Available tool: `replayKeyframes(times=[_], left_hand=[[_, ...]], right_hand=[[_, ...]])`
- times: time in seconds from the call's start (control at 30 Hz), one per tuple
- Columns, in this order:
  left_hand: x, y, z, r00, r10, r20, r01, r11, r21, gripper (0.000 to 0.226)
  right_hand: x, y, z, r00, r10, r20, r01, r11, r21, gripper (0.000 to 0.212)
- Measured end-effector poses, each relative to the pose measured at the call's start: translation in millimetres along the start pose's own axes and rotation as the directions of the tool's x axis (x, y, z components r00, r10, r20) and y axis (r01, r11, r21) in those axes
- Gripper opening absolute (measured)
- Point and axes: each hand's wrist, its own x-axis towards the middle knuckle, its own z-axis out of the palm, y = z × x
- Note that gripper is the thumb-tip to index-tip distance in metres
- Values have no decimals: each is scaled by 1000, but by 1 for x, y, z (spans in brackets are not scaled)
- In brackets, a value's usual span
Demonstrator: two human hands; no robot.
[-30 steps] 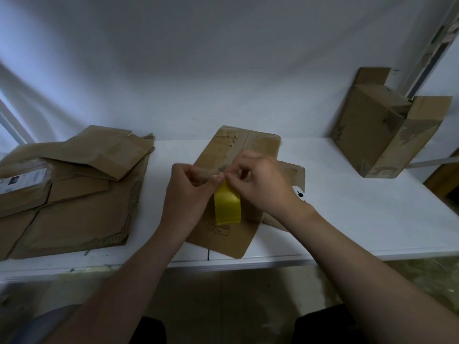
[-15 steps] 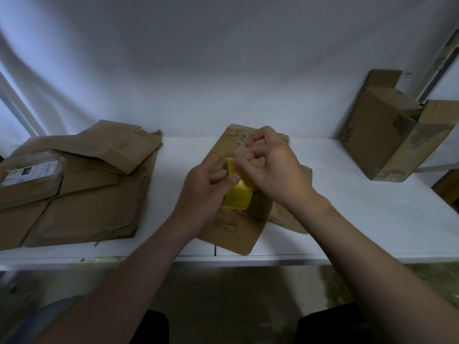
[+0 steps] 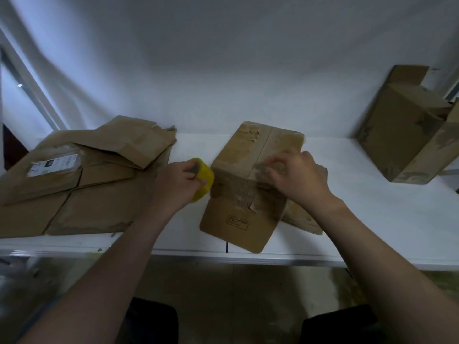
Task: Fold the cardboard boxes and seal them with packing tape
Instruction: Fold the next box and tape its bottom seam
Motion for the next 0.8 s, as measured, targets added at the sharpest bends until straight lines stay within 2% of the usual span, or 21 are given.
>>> replayKeyframes(times=[0.07, 0.17, 0.23, 0.33, 0.4, 0.47, 0.53, 0.6, 0.67, 0.8], left_hand=[[15, -18, -2, 1000, -25, 9, 23, 983, 184, 21], [34, -38, 6, 999, -41, 21, 30, 924, 381, 44], [42, -44, 15, 997, -64, 31, 43, 892, 451, 45], [54, -56, 31, 993, -103, 61, 51, 828, 558, 36], [59, -52, 41, 988, -134, 72, 62, 788, 612, 41], [60, -33, 48, 995, -100, 17, 68, 783, 618, 48], [59, -8, 55, 995, 49, -87, 4, 850, 526, 47], [58, 11, 64, 972, 186, -144, -113, 907, 405, 41], [59, 23, 74, 972, 206, -110, -159, 929, 334, 39], [65, 25, 91, 987, 164, -4, -151, 918, 366, 40]], right_hand=[[-2, 8, 6, 992, 76, 100, -66, 992, -104, 34], [-1, 23, 17, 979, 99, 176, -90, 994, -57, 38], [4, 32, 20, 976, 102, 193, -109, 994, 29, 35], [5, 42, 19, 992, 65, 109, -81, 985, 149, 25], [6, 53, 15, 992, 121, 27, -124, 975, 187, 22], [7, 73, 14, 973, 231, 25, -233, 967, 107, 27], [6, 97, 15, 921, 363, 139, -359, 932, -58, 34], [2, 115, 18, 841, 470, 269, -428, 881, -203, 42], [-3, 124, 22, 786, 505, 356, -436, 862, -259, 42], [-9, 135, 32, 785, 461, 414, -378, 886, -270, 49]])
